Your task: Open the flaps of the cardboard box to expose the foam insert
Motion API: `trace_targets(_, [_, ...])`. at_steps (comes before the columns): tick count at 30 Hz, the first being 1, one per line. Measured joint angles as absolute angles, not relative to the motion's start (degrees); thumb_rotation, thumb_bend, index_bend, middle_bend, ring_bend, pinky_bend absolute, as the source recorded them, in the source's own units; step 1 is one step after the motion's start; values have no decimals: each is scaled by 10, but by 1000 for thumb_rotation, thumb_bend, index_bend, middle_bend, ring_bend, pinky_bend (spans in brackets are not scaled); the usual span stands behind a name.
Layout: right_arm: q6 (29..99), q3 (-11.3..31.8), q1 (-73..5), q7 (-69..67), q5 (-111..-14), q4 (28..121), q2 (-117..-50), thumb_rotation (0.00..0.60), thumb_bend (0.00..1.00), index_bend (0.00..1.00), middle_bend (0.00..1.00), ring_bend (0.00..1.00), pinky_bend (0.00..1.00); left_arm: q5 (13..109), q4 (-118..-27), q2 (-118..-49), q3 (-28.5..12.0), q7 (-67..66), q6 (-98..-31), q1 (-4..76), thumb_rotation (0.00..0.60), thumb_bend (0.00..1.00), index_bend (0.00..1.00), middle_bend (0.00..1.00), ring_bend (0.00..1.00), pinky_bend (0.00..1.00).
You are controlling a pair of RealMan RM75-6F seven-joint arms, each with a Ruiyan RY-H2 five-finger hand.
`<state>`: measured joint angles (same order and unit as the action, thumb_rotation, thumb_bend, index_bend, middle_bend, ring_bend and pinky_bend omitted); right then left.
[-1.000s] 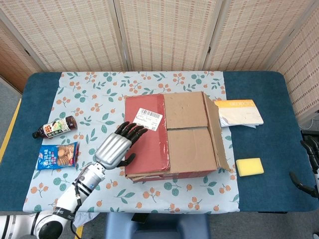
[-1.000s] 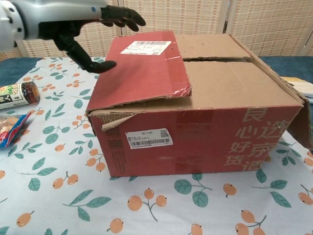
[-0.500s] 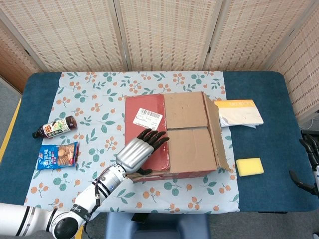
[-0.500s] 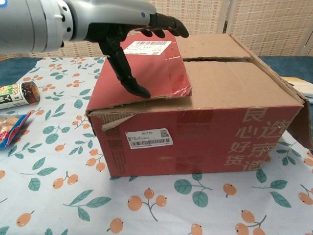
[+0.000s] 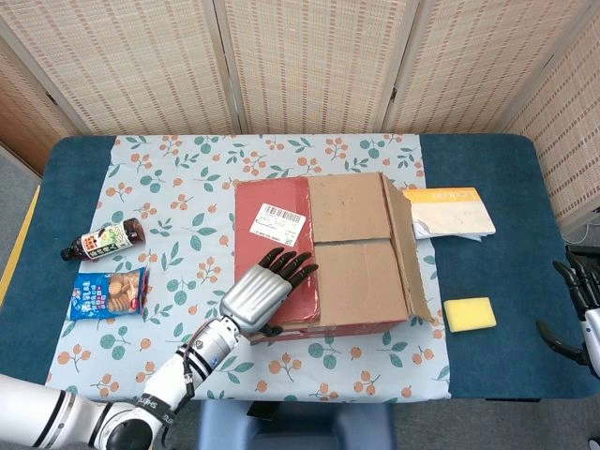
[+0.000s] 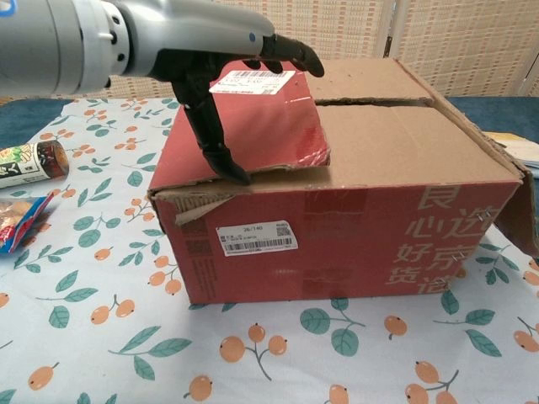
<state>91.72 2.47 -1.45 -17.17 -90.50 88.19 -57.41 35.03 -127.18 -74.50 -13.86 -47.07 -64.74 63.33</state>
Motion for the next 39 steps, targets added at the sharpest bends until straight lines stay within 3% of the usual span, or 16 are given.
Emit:
trace_targets(18, [926,22,-7,-191,-916,881,-565,600,377,0,0,0,0,365,-1271,-821,-108,-547,-770,664,600,137,0,0,0,0])
trace_targets(34, [936,26,0,-193,-912,881,-565,600,378,0,0,0,0,433,-1258,-840,-83,-547,-789,643,600,144,0,0,0,0])
trace_targets(39, [935,26,-1,-193,-913,881,-565,600,377,0,0,0,0,442,-1249,-846,-79,-547,-785,638,600,245,0,0,0,0])
